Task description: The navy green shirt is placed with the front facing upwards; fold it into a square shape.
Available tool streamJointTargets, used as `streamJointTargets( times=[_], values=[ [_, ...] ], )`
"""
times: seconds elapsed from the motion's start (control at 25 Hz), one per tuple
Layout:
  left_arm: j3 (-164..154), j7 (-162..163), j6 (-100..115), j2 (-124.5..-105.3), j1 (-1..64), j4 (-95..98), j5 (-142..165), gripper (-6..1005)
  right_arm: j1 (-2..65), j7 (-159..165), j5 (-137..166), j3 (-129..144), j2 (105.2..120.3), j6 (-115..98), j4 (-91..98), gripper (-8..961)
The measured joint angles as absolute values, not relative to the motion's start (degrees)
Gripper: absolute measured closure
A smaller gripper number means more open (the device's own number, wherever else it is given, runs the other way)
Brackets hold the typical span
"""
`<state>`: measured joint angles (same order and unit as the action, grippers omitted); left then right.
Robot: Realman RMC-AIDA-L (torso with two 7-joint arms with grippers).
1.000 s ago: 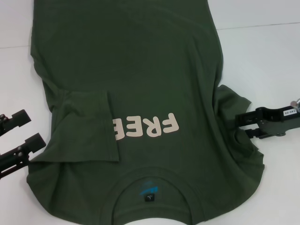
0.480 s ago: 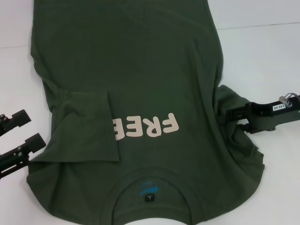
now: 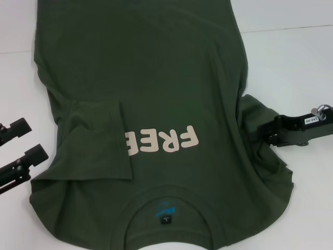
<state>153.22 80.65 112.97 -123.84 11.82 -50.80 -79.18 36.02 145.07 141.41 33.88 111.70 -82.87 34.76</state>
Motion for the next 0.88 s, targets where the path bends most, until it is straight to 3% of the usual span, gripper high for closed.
streamJointTargets(
  times=[0.16,0.76,0.88],
  values=[
    [152.96,80.67,113.00,-123.84,11.83,-50.80,-79.19,218,36.06,145.24,141.41,34.02,111.55,-82.80,34.79,611],
    [152.83,81.50,113.08,-123.84,12.12,-51.26,-79.19,218,34.70,145.10,141.09,33.32,110.48,-86.04,36.52,943],
    [152.95,82.00,113.12,-123.84,12.19,-51.31,-79.19,218,34.22,145.32,140.99,32.54,110.45,-89.06,39.80,942]
  ],
)
